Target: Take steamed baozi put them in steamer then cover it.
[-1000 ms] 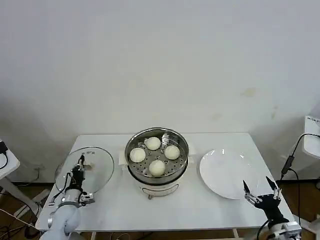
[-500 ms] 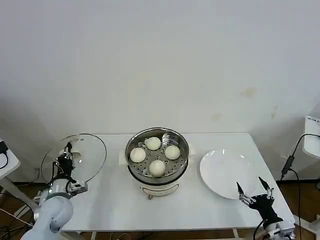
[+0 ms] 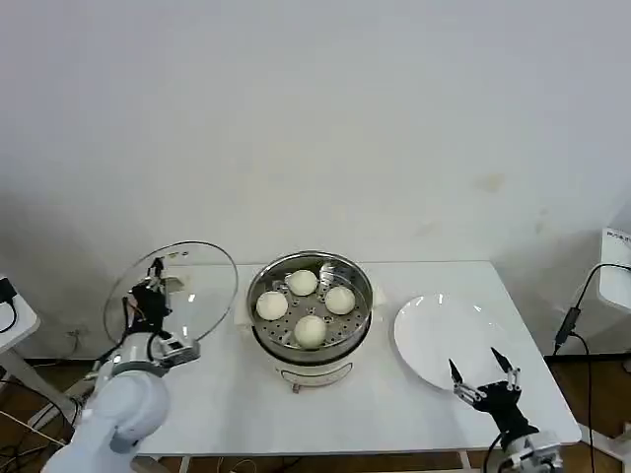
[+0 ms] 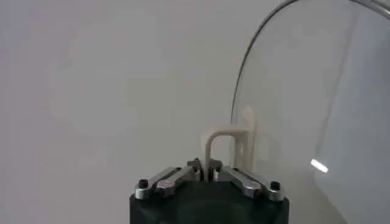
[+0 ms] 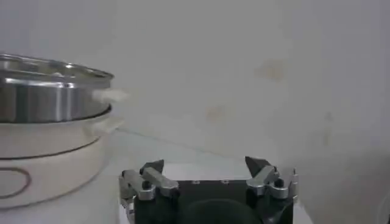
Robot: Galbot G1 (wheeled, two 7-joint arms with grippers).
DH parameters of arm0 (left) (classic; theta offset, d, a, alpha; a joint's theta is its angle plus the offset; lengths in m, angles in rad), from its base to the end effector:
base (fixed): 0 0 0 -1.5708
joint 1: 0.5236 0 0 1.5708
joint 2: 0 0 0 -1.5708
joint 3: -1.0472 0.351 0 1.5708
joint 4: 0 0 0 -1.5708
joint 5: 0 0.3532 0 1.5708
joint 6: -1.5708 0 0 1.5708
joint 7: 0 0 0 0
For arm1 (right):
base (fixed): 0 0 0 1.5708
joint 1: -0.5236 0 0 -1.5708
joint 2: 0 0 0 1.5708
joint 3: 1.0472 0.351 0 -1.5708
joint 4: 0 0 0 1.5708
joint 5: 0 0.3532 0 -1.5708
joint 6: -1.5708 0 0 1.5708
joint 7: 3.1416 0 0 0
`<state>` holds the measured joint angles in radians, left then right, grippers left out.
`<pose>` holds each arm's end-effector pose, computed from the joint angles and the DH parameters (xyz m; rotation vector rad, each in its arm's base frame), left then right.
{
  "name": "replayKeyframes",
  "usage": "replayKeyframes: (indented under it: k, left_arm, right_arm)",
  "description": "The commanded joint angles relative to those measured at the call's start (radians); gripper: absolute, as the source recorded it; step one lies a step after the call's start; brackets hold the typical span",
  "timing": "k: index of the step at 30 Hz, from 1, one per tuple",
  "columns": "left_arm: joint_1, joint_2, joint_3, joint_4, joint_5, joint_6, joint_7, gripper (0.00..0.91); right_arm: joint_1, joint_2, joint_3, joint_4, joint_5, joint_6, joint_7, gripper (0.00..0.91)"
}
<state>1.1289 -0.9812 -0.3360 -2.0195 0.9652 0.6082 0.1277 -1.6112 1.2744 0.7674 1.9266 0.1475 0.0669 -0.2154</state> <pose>0.2955 0.0606 -0.2223 0.2388 -2.2727 -1.9772 0.1675 -0.1430 -0.3363 0.1871 -2.9988 0.3267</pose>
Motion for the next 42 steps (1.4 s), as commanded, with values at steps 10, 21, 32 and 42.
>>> replayKeyframes:
  k: [10,21,32,42]
  left_arm:
    - [-0.261,-0.333,0.370,0.062,0.406,0.133,0.287,0.000]
    - [-0.308,-0.480,0.431,0.194,0.513,0.131,0.293,0.000]
    - [-0.301,-0.511,0.436,0.316,0.622,0.120,0.276,0.000]
    - [-0.303,-0.533,0.446,0.356,0.653,0.112,0.279,0.000]
  right_arm:
    - [0.022,0.027,-0.051,-0.007,-0.093,-0.007,0.009,0.907]
    - [0.020,0.047,-0.072,0.001,-0.116,-0.008,0.006,0.907]
    - [0.023,0.047,-0.080,-0.009,-0.110,0.000,0.006,0.907]
    - [0.013,0.050,-0.082,-0.013,-0.111,0.006,0.004,0.907]
